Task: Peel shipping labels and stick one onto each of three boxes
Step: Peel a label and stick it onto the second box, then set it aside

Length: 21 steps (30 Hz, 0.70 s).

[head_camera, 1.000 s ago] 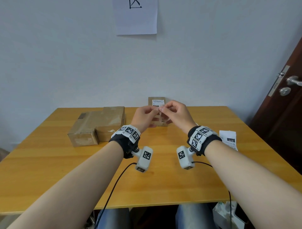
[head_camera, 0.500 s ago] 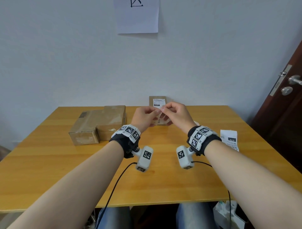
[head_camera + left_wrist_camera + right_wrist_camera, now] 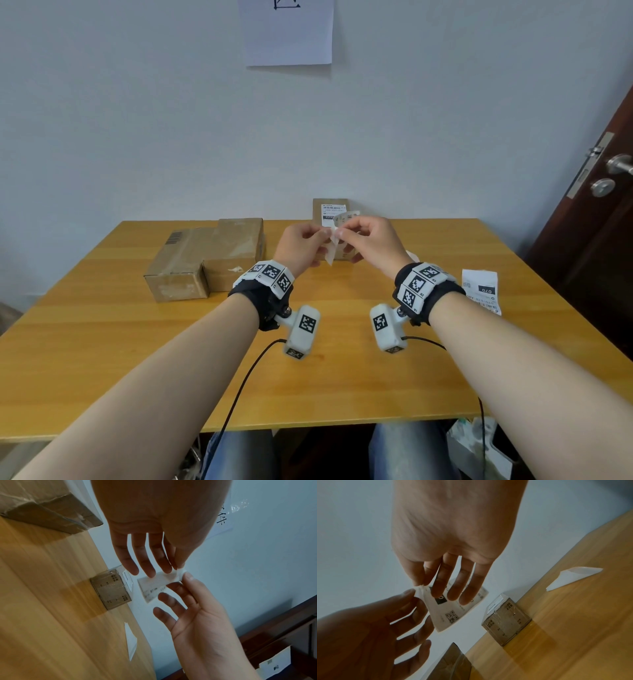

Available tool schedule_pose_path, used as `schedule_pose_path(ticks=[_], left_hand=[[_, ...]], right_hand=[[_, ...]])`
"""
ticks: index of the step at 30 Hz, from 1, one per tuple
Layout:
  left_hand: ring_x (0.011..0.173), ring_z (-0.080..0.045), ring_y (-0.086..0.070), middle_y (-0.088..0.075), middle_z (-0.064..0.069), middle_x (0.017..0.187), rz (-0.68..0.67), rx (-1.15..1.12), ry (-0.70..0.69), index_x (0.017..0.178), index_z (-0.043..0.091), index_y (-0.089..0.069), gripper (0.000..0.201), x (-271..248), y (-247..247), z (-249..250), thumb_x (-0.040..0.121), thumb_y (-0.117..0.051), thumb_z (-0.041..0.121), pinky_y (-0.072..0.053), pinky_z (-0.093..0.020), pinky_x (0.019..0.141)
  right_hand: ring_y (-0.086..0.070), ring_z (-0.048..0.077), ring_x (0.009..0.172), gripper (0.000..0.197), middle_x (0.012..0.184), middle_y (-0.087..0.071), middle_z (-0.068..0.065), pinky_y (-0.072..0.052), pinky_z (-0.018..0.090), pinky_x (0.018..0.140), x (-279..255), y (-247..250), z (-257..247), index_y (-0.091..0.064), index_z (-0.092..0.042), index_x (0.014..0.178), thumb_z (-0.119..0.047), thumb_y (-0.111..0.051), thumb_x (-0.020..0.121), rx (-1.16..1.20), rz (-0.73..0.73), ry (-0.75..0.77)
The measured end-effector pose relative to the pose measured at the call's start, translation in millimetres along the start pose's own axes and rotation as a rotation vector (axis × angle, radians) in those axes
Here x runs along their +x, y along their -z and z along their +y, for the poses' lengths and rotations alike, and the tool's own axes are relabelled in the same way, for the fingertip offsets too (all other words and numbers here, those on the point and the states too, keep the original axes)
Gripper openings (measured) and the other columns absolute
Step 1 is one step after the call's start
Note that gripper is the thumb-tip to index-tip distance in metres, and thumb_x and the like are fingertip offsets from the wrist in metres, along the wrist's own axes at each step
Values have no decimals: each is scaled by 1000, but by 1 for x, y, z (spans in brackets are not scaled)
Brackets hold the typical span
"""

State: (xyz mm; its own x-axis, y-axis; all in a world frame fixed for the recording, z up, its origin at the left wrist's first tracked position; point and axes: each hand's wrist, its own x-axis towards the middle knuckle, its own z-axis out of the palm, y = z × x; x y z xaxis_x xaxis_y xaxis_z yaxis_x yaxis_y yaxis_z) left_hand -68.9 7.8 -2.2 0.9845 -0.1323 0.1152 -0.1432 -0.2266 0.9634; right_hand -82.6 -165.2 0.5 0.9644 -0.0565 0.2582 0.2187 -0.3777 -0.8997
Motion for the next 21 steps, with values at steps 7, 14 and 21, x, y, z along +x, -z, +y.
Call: schedule_pose_path(ticks=[7,14,21], left_hand=[[86,-18,-73,-76,-8,103,-19,7,31,104,10,-67,19,2,-2,-2,106,-52,22,-59,-31,66],[99,-25,-75,-75,-7,108,-10,30,54,105,11,-67,21,2,0,-1,107,-50,23,-60,-38,73],[78,-10,-69,-69,5,93,18,8,65,95,16,-63,21,0,6,0,108,-48,23,-59,-34,70]], right_hand=[[-75,23,77,8,90,-75,13,-63,39,61,2,1,5,-76,-7,96,-14,-73,96,204,-19,-125],[-73,24,78,12,94,-73,12,-65,42,65,4,2,8,-76,-4,98,-15,-72,97,266,-17,-168],[-73,25,78,13,103,-75,15,-66,45,67,6,3,10,-75,-4,105,-14,-71,98,306,-5,-205]])
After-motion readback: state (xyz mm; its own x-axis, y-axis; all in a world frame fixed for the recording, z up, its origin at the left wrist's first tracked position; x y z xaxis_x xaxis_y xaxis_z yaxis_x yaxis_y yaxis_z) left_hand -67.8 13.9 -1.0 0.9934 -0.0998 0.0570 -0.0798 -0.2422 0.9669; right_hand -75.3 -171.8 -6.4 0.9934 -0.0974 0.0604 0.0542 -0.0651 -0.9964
